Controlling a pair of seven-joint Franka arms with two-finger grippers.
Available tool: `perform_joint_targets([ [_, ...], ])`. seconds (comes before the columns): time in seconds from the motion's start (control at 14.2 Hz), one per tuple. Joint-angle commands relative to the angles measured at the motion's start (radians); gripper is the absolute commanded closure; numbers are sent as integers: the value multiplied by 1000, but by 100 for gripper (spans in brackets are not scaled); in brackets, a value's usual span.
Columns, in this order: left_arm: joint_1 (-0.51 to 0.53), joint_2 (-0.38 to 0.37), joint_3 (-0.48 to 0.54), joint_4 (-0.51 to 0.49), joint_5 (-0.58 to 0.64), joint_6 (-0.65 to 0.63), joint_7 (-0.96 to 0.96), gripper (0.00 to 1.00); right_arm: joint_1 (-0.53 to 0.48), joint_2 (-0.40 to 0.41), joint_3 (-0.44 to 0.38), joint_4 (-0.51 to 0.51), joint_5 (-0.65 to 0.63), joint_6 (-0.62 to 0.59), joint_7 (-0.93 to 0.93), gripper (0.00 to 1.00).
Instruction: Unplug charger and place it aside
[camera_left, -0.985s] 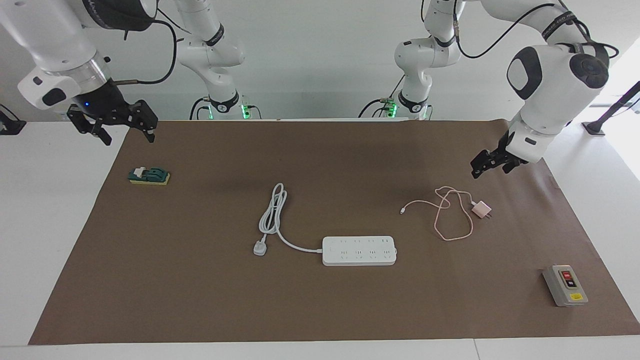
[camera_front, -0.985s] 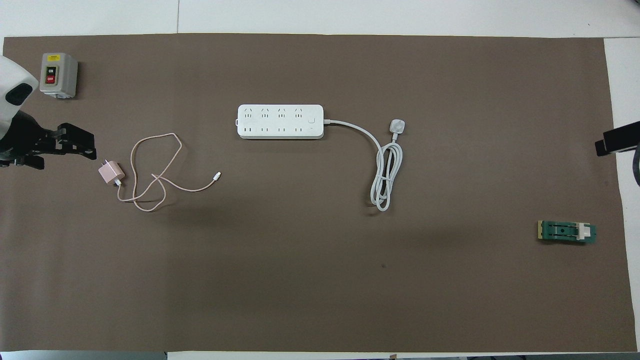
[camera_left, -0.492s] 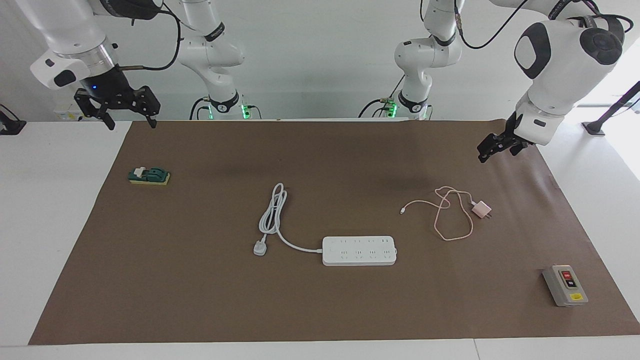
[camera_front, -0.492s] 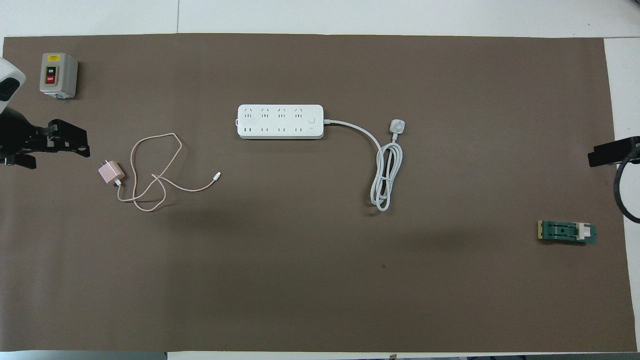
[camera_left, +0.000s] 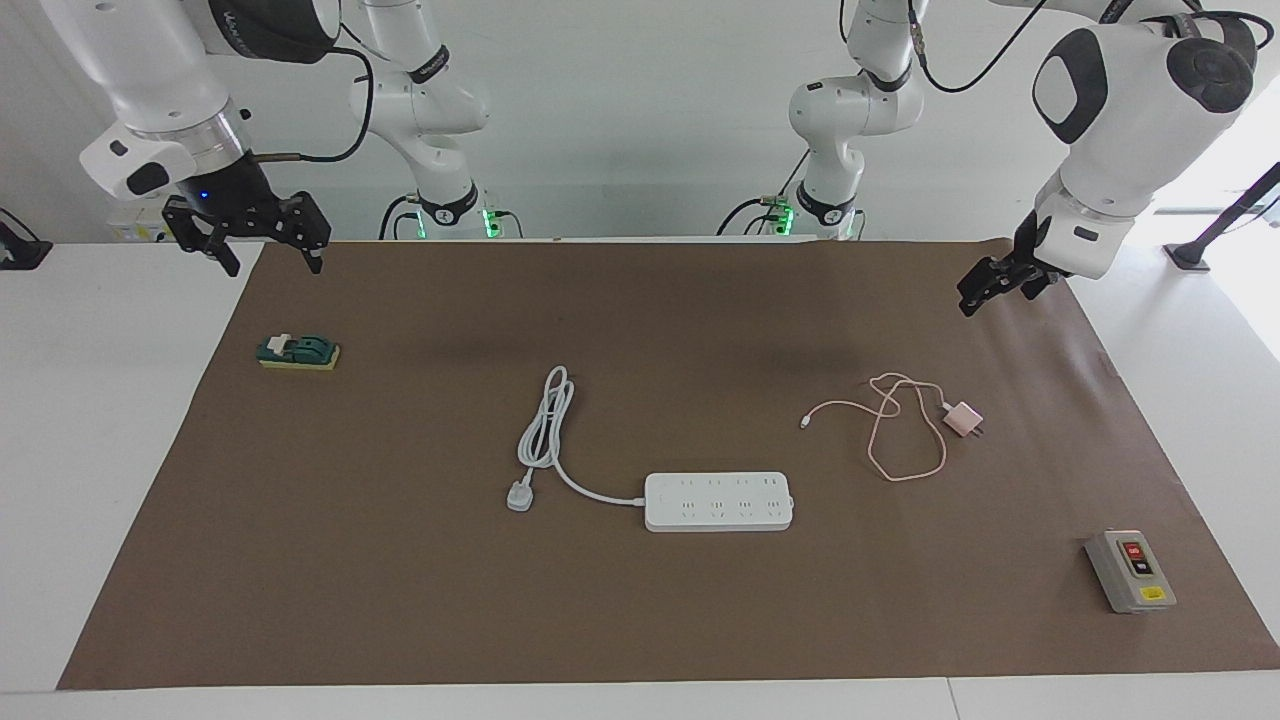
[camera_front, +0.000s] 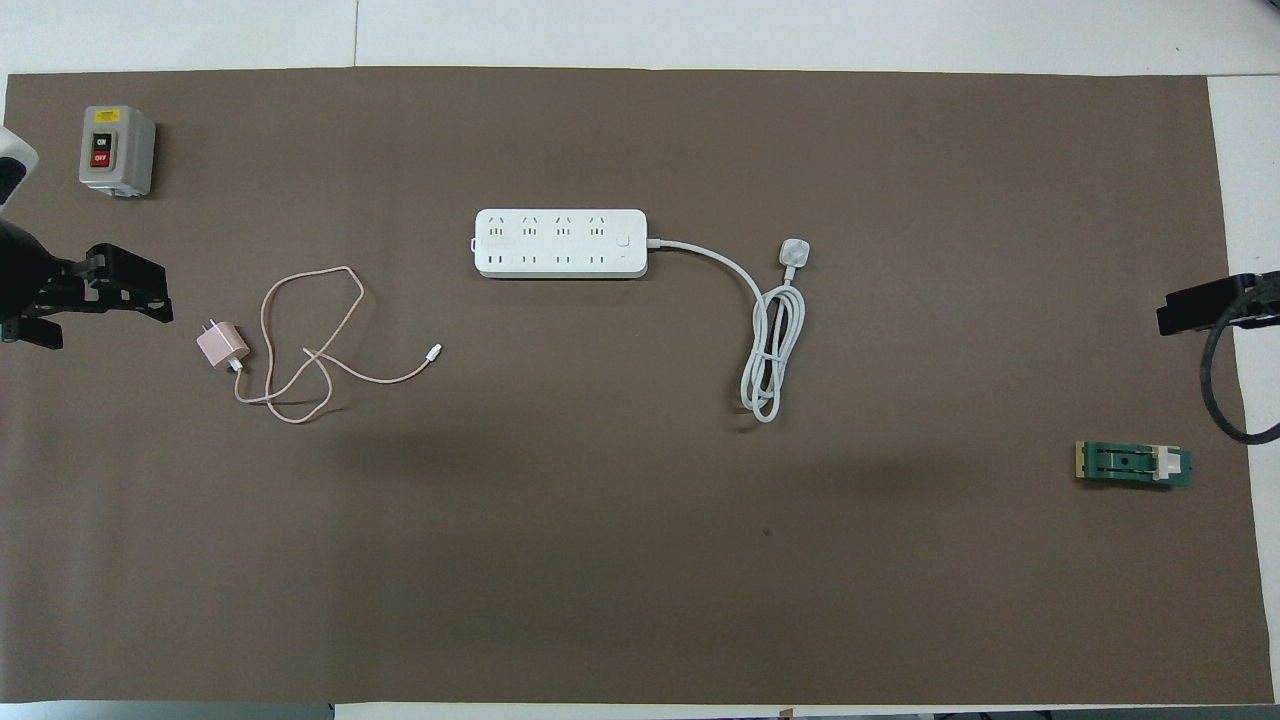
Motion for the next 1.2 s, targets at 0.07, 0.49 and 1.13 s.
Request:
perform_joint_targets([
  [0.07,-28,-55,8,-70,14,-2,18,0,-18,-22,20,-16,-4,-19,11,0],
  [0.49,-29,-61,8,-107,13,24,132,0,-10,-24,20,-16,-4,-23,9,0],
  [1.13,-48,-82,9,-135,4,133,123,0,-13,-24,18,-16,-4,-27,12,0],
])
